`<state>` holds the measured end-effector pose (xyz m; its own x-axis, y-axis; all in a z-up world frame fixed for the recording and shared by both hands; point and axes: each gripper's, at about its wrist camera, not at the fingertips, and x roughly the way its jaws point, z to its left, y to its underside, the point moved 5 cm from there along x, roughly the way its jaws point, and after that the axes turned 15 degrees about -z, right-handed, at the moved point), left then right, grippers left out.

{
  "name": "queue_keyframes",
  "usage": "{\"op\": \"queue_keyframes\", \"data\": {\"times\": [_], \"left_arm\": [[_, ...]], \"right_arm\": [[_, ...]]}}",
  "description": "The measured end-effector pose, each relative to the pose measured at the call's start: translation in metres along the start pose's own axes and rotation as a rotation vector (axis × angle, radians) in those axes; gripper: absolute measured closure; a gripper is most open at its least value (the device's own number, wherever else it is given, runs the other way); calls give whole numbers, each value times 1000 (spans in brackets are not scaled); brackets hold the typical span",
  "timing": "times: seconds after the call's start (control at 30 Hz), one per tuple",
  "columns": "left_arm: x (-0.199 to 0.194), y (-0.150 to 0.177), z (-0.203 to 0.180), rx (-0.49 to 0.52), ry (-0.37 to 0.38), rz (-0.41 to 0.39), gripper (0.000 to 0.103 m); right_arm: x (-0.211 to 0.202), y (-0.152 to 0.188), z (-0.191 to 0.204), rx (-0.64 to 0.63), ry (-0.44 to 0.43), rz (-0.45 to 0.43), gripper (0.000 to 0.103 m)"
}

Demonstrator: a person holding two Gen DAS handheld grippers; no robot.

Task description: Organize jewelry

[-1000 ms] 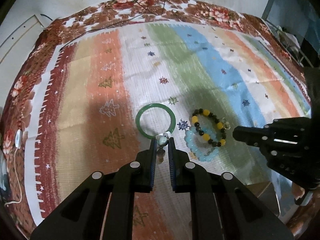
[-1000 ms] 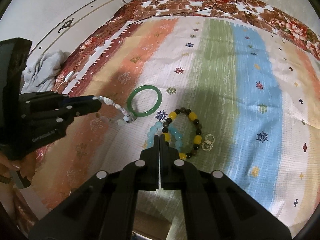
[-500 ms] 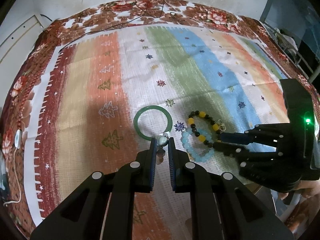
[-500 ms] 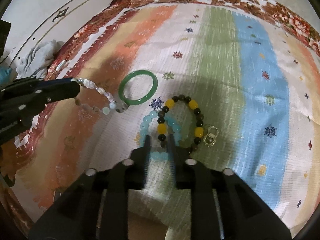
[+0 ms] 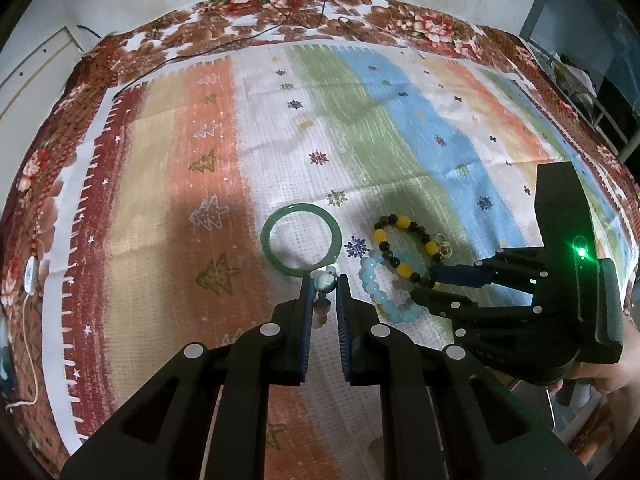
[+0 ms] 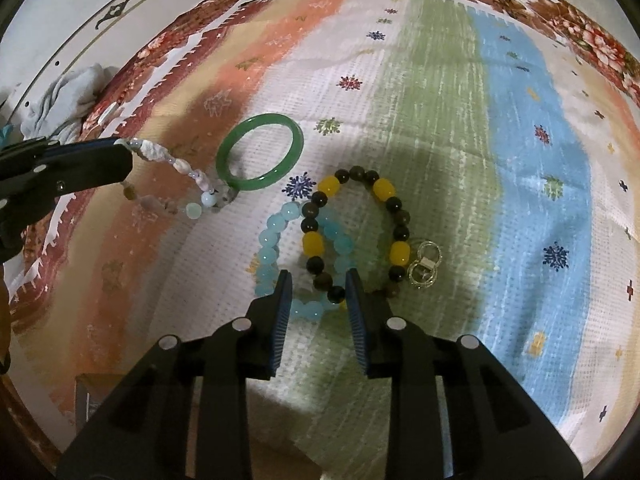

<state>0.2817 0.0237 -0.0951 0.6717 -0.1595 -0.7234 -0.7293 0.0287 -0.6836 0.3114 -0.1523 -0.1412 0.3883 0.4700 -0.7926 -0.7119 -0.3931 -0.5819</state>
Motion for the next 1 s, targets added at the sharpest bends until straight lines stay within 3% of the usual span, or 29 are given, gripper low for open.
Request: {"op": "queue_keyframes", "data": {"times": [0.07, 0.27, 0.43, 0.5, 0.7, 0.8, 0.87, 1.0], "left_arm": [[1, 0, 0, 1, 0, 1, 92], [0, 0, 0, 1, -1, 0, 92], [-3, -3, 0, -1, 9, -10, 92], [-5, -3, -1, -2, 17, -13, 92], [-9, -4, -3, -5, 25, -23, 92], [-10, -3, -3, -14, 26, -21, 92], [-9, -1, -4, -14, 26, -16, 92], [-6, 0, -7, -3, 29, -8, 92]], "right_arm": [[0, 1, -2, -12, 18, 0, 84], [-3, 1, -4, -7, 21, -4, 94], [-13, -5, -3, 42, -20, -23, 94], [-16, -7, -2, 55, -36, -30, 102], [-28, -15, 0, 87, -67, -56, 102], [-22, -12, 2, 58, -61, -22, 101], [-15, -9, 0, 60, -47, -6, 92], [-8, -7, 2, 43, -48, 3, 90]]}}
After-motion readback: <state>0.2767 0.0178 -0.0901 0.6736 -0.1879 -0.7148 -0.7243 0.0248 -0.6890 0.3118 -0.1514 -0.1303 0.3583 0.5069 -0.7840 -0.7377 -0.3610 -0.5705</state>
